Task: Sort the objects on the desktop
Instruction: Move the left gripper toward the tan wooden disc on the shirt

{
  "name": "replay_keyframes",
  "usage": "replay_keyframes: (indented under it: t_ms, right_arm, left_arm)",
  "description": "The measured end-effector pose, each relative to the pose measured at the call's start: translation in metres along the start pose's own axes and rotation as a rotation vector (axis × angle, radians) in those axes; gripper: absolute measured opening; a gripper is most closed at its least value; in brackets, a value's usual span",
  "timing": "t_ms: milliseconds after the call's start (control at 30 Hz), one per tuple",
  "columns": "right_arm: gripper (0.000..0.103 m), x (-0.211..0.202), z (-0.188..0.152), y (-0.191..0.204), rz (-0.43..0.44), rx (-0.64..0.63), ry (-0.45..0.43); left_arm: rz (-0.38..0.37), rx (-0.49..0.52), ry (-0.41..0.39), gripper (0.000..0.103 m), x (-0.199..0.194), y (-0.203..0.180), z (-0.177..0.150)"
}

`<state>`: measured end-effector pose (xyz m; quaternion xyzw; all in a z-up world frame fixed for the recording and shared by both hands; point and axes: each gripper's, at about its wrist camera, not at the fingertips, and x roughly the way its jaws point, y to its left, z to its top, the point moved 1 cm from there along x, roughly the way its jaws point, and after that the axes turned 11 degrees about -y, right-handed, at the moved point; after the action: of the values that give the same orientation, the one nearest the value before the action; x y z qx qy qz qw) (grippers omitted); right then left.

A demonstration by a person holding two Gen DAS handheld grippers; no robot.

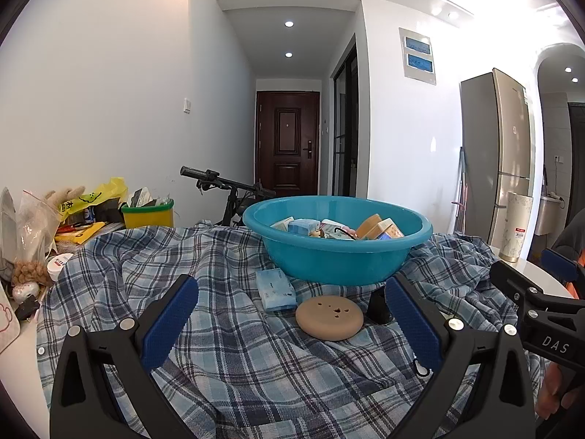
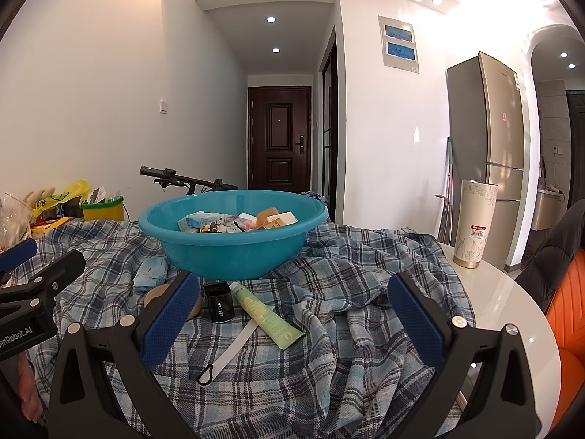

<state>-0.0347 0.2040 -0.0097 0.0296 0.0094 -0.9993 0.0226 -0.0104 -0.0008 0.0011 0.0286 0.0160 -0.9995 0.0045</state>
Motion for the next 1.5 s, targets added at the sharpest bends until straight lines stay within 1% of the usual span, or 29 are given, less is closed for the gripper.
replay_keyframes:
  t_ms: [200,267,333,367,467,533,633,733,800,867,933,1033,1100,1200,1267,1367,1500]
  right_arm:
    - [0.103,-0.001,0.002,0.000,-0.006,0.000,0.001]
    - [0.103,-0.001,0.001,0.000,-0.041,-0.001,0.001]
    - [0.103,0.001,-0.001,-0.002,-0.079,0.001,0.009]
    - [0.103,0.002,-0.002,-0.004,-0.076,0.006,0.013]
    - [0.103,0.004,-0.002,-0.004,-0.031,0.010,0.037]
    - [0.103,0.004,-0.003,-0.001,-0.015,-0.004,0.050]
    - [0.103,0.001,-0.004,0.003,0.001,-0.019,0.042]
    - [0.103,0.000,-0.003,0.006,0.007,-0.029,0.038]
    - [0.103,0.002,-0.003,0.008,0.054,-0.039,0.054]
    - [0.103,0.004,0.001,0.012,0.110,-0.055,0.070]
    - [0.103,0.007,0.008,0.016,0.117,-0.075,0.088]
    - [0.103,0.009,0.021,0.022,0.124,-0.105,0.075]
    - [0.103,0.009,0.028,0.027,0.125,-0.152,0.073]
    - [0.103,0.012,0.036,0.033,0.103,-0.214,0.082]
    - [0.103,0.011,0.042,0.034,0.106,-0.218,0.075]
    - [0.103,0.012,0.052,0.030,0.082,-0.199,0.067]
    - [0.103,0.015,0.070,0.022,0.082,-0.157,0.053]
  left_arm:
    - [-0.009,0.006,-0.009,0.103,-0.001,-0.002,0.000]
    - [-0.023,0.022,-0.008,0.103,-0.001,-0.005,-0.001]
    - [-0.022,0.047,-0.007,0.103,0.000,-0.010,-0.001]
    - [-0.028,0.054,-0.005,0.103,0.000,-0.012,-0.001]
    - [-0.005,0.058,0.003,0.103,0.002,-0.012,-0.001]
    - [-0.007,0.048,0.002,0.103,0.002,-0.009,-0.001]
    - [-0.009,0.042,-0.007,0.103,0.000,-0.008,-0.001]
    - [0.004,0.055,0.005,0.103,0.001,-0.008,0.000]
    - [0.037,0.070,0.011,0.103,0.001,-0.009,0.000]
    - [0.037,0.063,0.030,0.103,0.003,-0.011,0.002]
    - [0.028,0.053,0.038,0.103,0.004,-0.012,0.009]
    - [0.017,0.035,0.035,0.103,0.006,-0.011,0.024]
    - [0.019,0.023,0.042,0.103,0.010,-0.010,0.035]
    - [0.024,0.006,0.047,0.103,0.015,-0.007,0.050]
    - [0.037,0.016,0.028,0.103,0.017,-0.007,0.058]
    - [0.049,0.015,0.001,0.103,0.018,-0.005,0.069]
    - [0.058,0.015,-0.008,0.103,0.019,-0.002,0.087]
